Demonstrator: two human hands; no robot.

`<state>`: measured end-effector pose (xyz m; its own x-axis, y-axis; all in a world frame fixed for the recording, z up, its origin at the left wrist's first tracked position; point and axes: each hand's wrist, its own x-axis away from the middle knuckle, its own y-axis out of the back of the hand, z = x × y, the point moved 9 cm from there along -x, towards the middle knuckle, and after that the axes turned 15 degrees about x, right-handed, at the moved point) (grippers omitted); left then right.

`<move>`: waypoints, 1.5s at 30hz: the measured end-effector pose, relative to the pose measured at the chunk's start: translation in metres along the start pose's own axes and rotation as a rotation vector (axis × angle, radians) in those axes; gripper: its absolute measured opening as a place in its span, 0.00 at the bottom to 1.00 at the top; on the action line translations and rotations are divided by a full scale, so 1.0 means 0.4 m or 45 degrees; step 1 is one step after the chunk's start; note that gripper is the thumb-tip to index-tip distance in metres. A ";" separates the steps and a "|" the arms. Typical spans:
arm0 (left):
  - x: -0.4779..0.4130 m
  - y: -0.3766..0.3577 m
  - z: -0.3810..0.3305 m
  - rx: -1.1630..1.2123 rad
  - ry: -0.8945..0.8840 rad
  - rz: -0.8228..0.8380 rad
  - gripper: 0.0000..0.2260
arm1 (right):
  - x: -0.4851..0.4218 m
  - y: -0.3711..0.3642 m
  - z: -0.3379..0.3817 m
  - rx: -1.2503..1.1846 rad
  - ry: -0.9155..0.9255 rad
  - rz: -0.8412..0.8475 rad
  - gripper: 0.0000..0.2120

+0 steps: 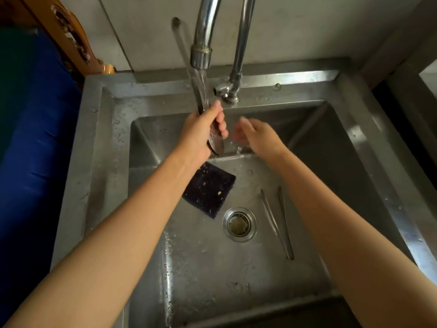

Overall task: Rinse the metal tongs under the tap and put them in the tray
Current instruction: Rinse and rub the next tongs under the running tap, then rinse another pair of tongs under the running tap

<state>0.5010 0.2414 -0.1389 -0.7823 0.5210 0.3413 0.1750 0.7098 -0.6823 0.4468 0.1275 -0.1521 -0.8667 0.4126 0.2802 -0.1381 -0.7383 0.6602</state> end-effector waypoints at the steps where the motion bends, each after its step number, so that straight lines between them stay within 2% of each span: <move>1: -0.007 -0.002 0.000 0.030 0.004 -0.013 0.09 | 0.009 -0.016 -0.072 0.018 -0.100 0.017 0.19; 3: -0.019 -0.003 0.006 -0.015 -0.017 -0.040 0.08 | 0.032 -0.046 -0.214 0.117 -0.258 0.061 0.18; 7: -0.030 -0.010 0.052 -0.066 -0.018 -0.038 0.09 | 0.093 -0.103 -0.455 0.534 -0.462 0.213 0.14; 12: -0.034 0.018 0.125 0.058 0.091 -0.073 0.19 | 0.171 -0.161 -0.660 0.621 -0.712 0.246 0.23; 19: -0.023 0.066 0.247 0.155 0.226 -0.078 0.24 | 0.204 -0.218 -0.741 0.901 -0.621 0.270 0.18; 22: -0.022 0.099 0.282 0.161 0.225 -0.085 0.25 | 0.209 -0.254 -0.764 0.991 -0.506 0.326 0.19; 25: -0.013 0.141 0.304 0.122 0.178 -0.119 0.25 | 0.202 -0.266 -0.776 1.074 -0.407 0.254 0.19; 28: -0.001 0.174 0.305 0.076 0.130 -0.155 0.23 | 0.185 -0.257 -0.756 0.949 -0.356 0.077 0.14; 32: 0.020 0.196 0.278 -0.038 0.060 -0.228 0.15 | 0.166 -0.222 -0.667 0.339 -0.205 -0.100 0.07; 35: 0.047 0.195 0.255 -0.117 0.033 -0.250 0.10 | 0.150 -0.198 -0.562 -0.002 -0.108 -0.028 0.13; 38: 0.083 0.191 0.235 -0.056 0.063 -0.234 0.09 | 0.154 -0.169 -0.443 -0.295 -0.004 0.163 0.22; 42: 0.134 0.207 0.193 -0.041 0.104 -0.197 0.11 | 0.176 -0.094 -0.320 -0.336 0.208 0.391 0.21; 45: 0.168 0.246 0.138 -0.045 0.119 -0.219 0.10 | 0.178 -0.044 -0.231 -0.023 0.425 0.483 0.22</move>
<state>0.4325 0.3200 -0.2186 -0.7437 0.4315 0.5106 0.0660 0.8075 -0.5862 0.3432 0.1203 -0.2083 -0.9631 -0.0771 0.2580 0.2104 -0.8135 0.5422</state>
